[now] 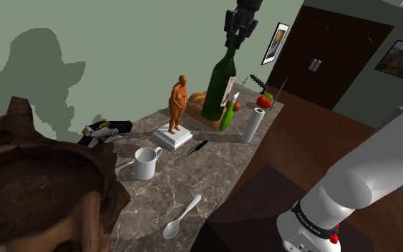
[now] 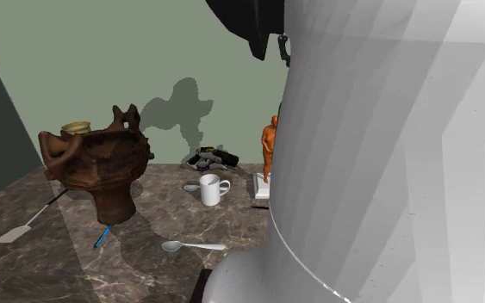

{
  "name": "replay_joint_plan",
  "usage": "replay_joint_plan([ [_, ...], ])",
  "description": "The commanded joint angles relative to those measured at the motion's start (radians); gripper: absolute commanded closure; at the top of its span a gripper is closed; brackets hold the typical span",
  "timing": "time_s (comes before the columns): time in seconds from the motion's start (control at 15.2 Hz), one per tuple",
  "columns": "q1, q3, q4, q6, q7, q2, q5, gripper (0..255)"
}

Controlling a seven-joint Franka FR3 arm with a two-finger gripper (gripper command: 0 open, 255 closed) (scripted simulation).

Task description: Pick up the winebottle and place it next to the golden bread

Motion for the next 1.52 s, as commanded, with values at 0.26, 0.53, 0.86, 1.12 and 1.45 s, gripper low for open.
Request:
replay_joint_plan([
  [0.26,-0.057,-0.069,0.139,-0.028,-0.127,0.118,-0.015,255],
  [0.53,-0.096,-0.106,0.269,-0.058,-0.202,0.220,-0.018,255],
  [0.86,-0.111,-0.117,0.224,-0.005,-0.230,0.229,-0.017,255],
  [1.12,-0.111,-0.117,0.138,0.058,-0.233,0.206,-0.015,255],
  [1.45,-0.111,-0.117,0.042,0.132,-0.236,0.185,-0.014,255],
])
